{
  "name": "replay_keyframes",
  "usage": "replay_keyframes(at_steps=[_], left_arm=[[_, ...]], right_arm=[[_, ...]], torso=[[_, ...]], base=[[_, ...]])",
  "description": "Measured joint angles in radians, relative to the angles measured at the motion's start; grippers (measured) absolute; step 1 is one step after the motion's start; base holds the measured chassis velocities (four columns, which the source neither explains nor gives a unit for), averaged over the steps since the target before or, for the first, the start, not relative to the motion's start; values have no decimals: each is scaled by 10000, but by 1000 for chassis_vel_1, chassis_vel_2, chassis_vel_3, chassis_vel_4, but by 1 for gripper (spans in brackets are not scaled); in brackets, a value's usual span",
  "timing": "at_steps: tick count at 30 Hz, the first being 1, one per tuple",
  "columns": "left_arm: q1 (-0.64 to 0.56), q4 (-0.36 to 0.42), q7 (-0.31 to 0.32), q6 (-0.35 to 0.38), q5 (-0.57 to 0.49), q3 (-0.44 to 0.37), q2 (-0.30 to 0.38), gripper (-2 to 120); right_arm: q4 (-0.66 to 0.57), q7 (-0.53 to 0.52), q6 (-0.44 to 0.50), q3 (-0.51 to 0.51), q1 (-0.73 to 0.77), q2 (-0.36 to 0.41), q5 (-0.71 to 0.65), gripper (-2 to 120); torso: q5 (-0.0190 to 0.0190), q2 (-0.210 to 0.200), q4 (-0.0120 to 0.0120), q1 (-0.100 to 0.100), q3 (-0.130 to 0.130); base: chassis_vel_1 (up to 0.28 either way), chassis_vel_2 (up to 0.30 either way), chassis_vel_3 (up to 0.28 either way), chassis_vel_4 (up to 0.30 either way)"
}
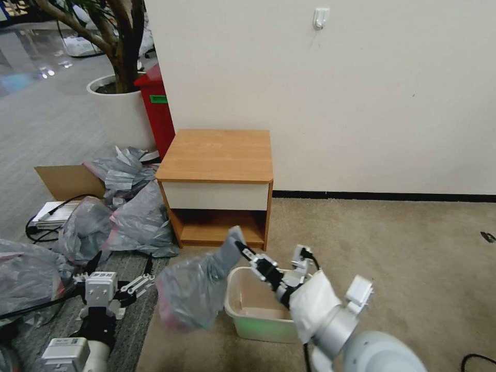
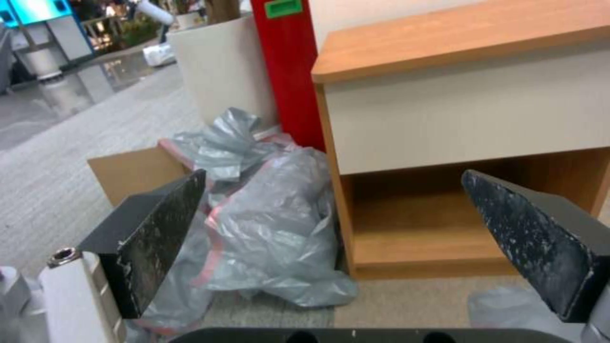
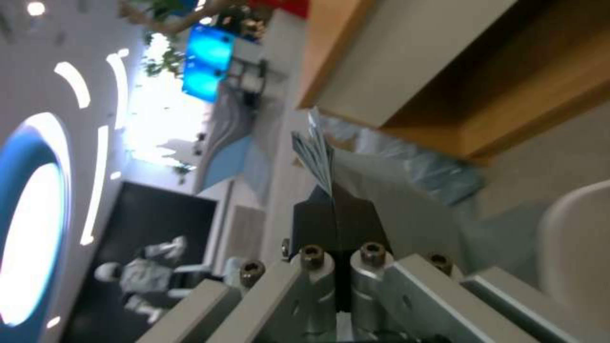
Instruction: Pick up the garbage bag from the table and place it over the trash can.
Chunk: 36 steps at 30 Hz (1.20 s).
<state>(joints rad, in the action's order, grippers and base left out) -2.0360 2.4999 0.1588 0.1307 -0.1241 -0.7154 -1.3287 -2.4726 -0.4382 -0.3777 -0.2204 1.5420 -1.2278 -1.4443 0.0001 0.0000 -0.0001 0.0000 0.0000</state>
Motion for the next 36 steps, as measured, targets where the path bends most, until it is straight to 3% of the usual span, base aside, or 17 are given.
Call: replay_keyframes(at_steps=[9,24,27,34,36], left_arm=[[49,0,-5,8,2,10,2,100],[268,0,-35,20,4,168,101,100],[282,0,-36,22,0,166,129,100],[338,0,-38,25,-9,223,183,100],[375,0,-48,32,-10,311,228,100]], right_arm=[[109,-1510,-261,-1400,505,253,-326,0],[1302,-1371,-215,-1561,1406,107,1382,2],[1392,-1405,-271,-1594,1473,135,1541,16],[1225,-1586,-306,-1627,1729,190,1909,36],[1043,-1636,-303,-1676,1908,175,2046,47]], torso=[[1,0,0,-1,0],[-1,0,1,0,0],[-1,0,1,0,0],[-1,0,1,0,0],[-1,0,1,0,0]], base=[[0,0,0,0],[0,0,0,0],[0,0,0,0],[0,0,0,0],[0,0,0,0]])
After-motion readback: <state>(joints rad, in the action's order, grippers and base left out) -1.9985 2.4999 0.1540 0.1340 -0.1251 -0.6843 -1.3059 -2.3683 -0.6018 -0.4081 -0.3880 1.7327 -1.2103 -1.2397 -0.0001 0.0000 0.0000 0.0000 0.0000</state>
